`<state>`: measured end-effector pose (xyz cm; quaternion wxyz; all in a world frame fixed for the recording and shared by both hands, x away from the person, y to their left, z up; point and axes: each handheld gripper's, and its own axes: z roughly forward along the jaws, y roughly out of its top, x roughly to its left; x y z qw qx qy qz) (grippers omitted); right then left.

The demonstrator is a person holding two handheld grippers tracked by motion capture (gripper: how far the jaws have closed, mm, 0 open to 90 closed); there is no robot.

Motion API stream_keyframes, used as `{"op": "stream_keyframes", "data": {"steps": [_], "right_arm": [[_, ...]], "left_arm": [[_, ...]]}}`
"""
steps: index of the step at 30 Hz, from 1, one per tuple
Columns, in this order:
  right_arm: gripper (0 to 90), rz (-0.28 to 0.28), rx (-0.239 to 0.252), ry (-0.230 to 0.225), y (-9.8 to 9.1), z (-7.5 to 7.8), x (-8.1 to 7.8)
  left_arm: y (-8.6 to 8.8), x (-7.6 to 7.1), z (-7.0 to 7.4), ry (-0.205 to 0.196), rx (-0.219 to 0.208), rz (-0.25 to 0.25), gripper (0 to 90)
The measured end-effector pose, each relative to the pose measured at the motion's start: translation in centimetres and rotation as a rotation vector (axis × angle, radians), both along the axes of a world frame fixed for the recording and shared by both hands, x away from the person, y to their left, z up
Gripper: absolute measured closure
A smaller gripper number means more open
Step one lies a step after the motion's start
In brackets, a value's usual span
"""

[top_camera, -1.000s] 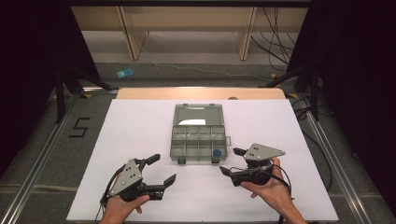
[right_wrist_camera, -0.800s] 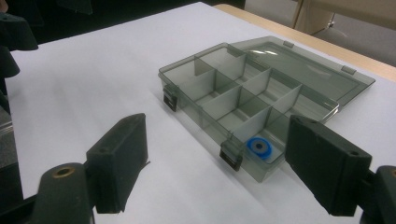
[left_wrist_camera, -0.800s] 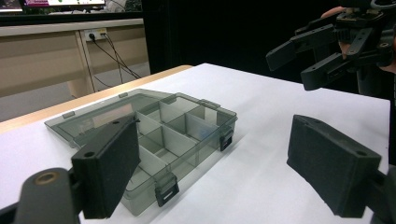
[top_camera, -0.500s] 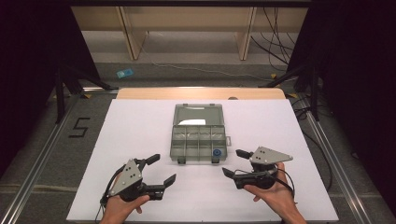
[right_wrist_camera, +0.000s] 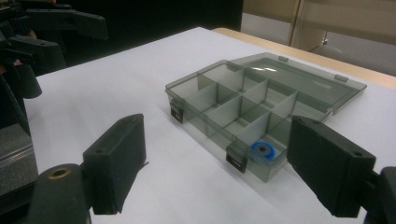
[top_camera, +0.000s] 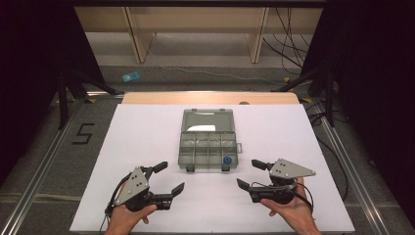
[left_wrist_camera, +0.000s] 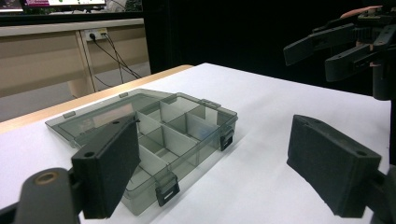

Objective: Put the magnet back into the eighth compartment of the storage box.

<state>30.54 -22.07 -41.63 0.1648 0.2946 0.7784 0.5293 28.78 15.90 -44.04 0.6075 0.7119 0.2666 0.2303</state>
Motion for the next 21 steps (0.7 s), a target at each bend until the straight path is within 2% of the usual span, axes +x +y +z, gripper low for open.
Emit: {"op": "stream_keyframes", "data": {"steps": [1, 3, 4, 5, 7, 8, 10, 11, 12, 13, 16, 17, 18, 19, 20, 21], "right_arm": [[20.5, 0.0, 0.009, 0.005, 0.0, -0.1, -0.1], [20.1, -0.004, 0.016, -0.013, -0.2, -0.2, -0.1], [19.7, -0.004, 0.007, 0.011, -0.3, -0.1, -0.3], [19.7, 0.0, 0.015, 0.014, -0.3, -0.2, -0.3], [19.7, -0.018, 0.016, -0.012, -0.5, -0.3, -0.4], [19.7, -0.019, 0.023, -0.003, -0.6, -0.3, -0.5], [19.6, -0.028, 0.032, -0.008, -0.7, -0.3, -0.7], [19.3, -0.028, 0.042, -0.012, -0.7, -0.3, -0.7], [19.2, -0.02, 0.056, -0.013, -0.7, -0.4, -0.8], [19.0, -0.029, 0.043, -0.01, -0.8, -0.3, -0.9], [18.7, -0.025, 0.06, -0.018, -0.9, -0.3, -1.1], [18.4, -0.028, 0.056, -0.024, -1.0, -0.3, -1.2], [17.8, -0.033, 0.06, -0.049, -1.0, -0.3, -1.1], [17.4, -0.026, 0.06, -0.023, -1.0, -0.3, -1.3], [17.3, -0.03, 0.061, -0.023, -1.0, -0.4, -1.4], [17.2, -0.033, 0.074, -0.026, -1.0, -0.4, -1.4]], "left_arm": [[0.0, 0.0, 0.0, 0.0, 0.0, 0.0, 16.6], [0.0, 0.0, 0.0, 0.0, -0.001, 0.0, 16.6], [0.0, 0.0, 0.0, -0.001, 0.0, 0.0, 16.6], [0.0, 0.0, 0.0, 0.0, 0.0, 0.0, 16.6], [-0.1, 0.0, 0.0, 0.005, -0.006, -0.012, 16.6], [0.0, 0.0, 0.0, 0.0, -0.001, 0.001, 16.6], [-0.1, -0.2, -0.1, 0.026, -0.017, -0.015, 16.6], [-0.1, -0.1, 0.0, 0.009, -0.007, -0.016, 16.6], [-0.1, -0.1, 0.0, 0.011, -0.006, -0.001, 16.6], [0.0, 0.0, 0.0, -0.001, 0.001, -0.001, 16.6], [0.0, -0.1, 0.0, 0.0, 0.0, 0.0, 16.6], [0.0, -0.1, 0.0, -0.002, 0.001, -0.001, 16.6], [0.0, -0.1, 0.0, -0.001, 0.0, 0.0, 16.6], [0.0, -0.1, 0.0, -0.002, 0.001, -0.002, 16.6], [0.0, -0.1, 0.0, -0.003, 0.0, -0.006, 16.6], [-0.1, -0.2, 0.0, 0.023, -0.014, -0.017, 16.6]]}}
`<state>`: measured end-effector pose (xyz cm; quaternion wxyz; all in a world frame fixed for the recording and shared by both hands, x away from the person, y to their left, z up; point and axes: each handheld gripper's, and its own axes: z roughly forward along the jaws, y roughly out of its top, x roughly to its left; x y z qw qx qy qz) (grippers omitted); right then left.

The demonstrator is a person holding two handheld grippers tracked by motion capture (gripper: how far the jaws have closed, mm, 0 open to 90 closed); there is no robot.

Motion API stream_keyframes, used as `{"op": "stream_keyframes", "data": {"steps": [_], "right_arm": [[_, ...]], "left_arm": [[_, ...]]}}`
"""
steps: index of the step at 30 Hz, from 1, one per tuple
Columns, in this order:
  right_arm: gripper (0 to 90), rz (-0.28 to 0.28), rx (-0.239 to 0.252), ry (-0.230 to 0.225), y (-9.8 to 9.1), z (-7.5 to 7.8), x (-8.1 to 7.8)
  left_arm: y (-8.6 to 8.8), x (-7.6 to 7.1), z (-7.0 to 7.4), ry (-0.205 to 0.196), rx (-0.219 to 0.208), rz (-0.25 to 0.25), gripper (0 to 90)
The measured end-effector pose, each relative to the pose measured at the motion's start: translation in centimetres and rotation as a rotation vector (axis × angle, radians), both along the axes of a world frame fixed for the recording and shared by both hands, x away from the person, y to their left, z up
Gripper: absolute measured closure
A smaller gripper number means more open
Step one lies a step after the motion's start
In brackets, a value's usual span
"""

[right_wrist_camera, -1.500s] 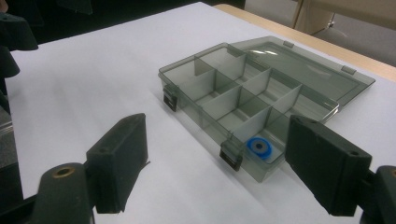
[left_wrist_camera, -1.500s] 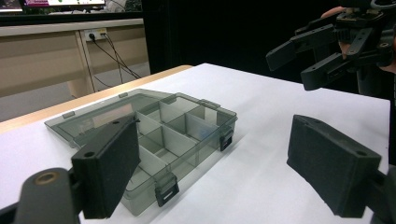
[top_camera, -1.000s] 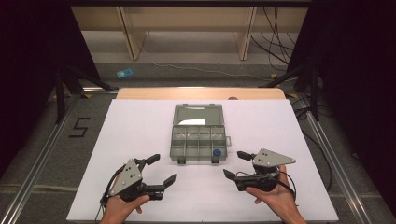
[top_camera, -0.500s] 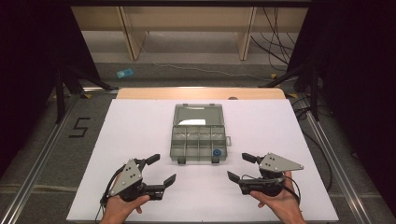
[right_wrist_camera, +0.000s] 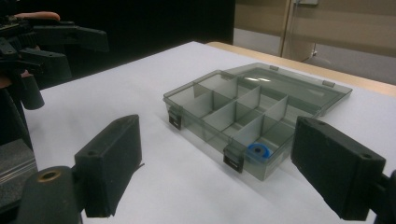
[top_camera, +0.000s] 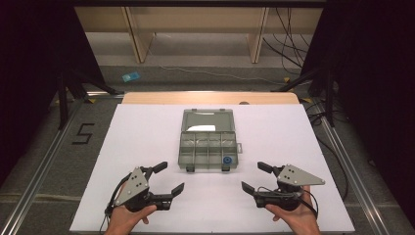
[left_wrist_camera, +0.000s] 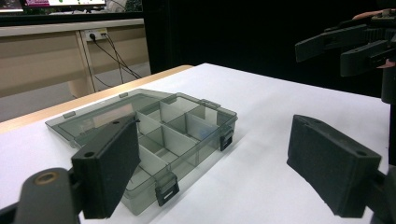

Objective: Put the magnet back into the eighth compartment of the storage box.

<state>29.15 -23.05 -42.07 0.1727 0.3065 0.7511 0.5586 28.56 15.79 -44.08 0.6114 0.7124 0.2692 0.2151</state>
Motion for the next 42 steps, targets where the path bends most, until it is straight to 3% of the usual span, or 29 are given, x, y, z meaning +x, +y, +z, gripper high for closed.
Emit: {"op": "stream_keyframes", "data": {"steps": [1, 7, 11, 13, 14, 16, 18, 19, 21, 23, 24, 28, 29, 30, 31, 33, 35, 36, 42], "right_arm": [[17.1, -0.001, -0.012, 0.004, -0.1, 0.03, -0.05], [16.6, -0.004, 0.012, 0.0, -0.21, -0.12, -0.25], [16.6, -0.015, -0.002, 0.0, -0.38, -0.19, -0.53], [16.5, -0.009, -0.009, 0.012, -0.5, -0.14, -0.66], [16.4, -0.01, -0.006, 0.008, -0.53, -0.17, -0.64], [16.4, -0.021, -0.003, -0.004, -0.55, -0.21, -0.65], [16.3, -0.021, 0.0, 0.003, -0.55, -0.21, -0.68], [16.3, -0.021, -0.001, 0.003, -0.53, -0.22, -0.68], [16.3, -0.016, -0.002, 0.005, -0.52, -0.2, -0.7], [16.3, -0.009, -0.012, 0.012, -0.53, -0.16, -0.7], [16.3, -0.009, -0.011, 0.012, -0.51, -0.17, -0.7], [16.3, -0.012, -0.009, -0.001, -0.45, -0.21, -0.65], [16.3, -0.013, -0.005, 0.0, -0.42, -0.22, -0.66], [16.4, -0.011, -0.006, 0.0, -0.43, -0.22, -0.66], [16.3, -0.012, -0.009, 0.0, -0.44, -0.21, -0.66], [16.4, -0.006, 0.005, -0.006, -0.34, -0.28, -0.61], [16.4, -0.005, -0.01, -0.005, -0.4, -0.21, -0.64], [16.4, -0.008, -0.011, -0.001, -0.39, -0.21, -0.67], [16.4, -0.009, -0.014, -0.006, -0.41, -0.18, -0.69]], "left_arm": [[0.16, 0.21, 0.07, -0.031, 0.019, 0.017, 16.6], [0.12, 0.17, 0.04, -0.022, 0.015, 0.016, 16.6], [0.12, 0.17, 0.04, -0.022, 0.014, 0.016, 16.6], [-0.03, 0.0, -0.02, 0.004, -0.002, 0.001, 16.5], [0.1, 0.18, 0.04, -0.022, 0.014, 0.016, 16.6], [-0.04, 0.0, -0.03, 0.005, 0.0, -0.002, 16.6], [0.08, 0.19, 0.04, -0.024, 0.016, 0.002, 16.6], [0.09, 0.17, 0.02, -0.019, 0.014, 0.017, 16.6], [-0.05, -0.01, -0.04, 0.008, -0.002, 0.0, 16.6], [0.12, 0.22, 0.05, -0.028, 0.019, 0.015, 16.6], [-0.04, 0.04, -0.03, 0.001, 0.001, -0.001, 16.6], [0.07, 0.2, 0.04, -0.023, 0.015, 0.004, 16.6], [0.01, 0.04, -0.02, 0.002, 0.006, 0.01, 16.6], [0.11, 0.24, 0.05, -0.029, 0.019, 0.012, 16.6], [-0.05, 0.0, -0.03, 0.006, 0.0, -0.003, 16.6], [0.06, 0.19, 0.03, -0.022, 0.014, 0.002, 16.6], [-0.01, 0.07, -0.01, -0.004, 0.004, -0.001, 16.6], [0.09, 0.2, 0.04, -0.023, 0.016, 0.009, 16.6], [0.09, 0.19, 0.04, -0.022, 0.016, 0.015, 16.6]]}}
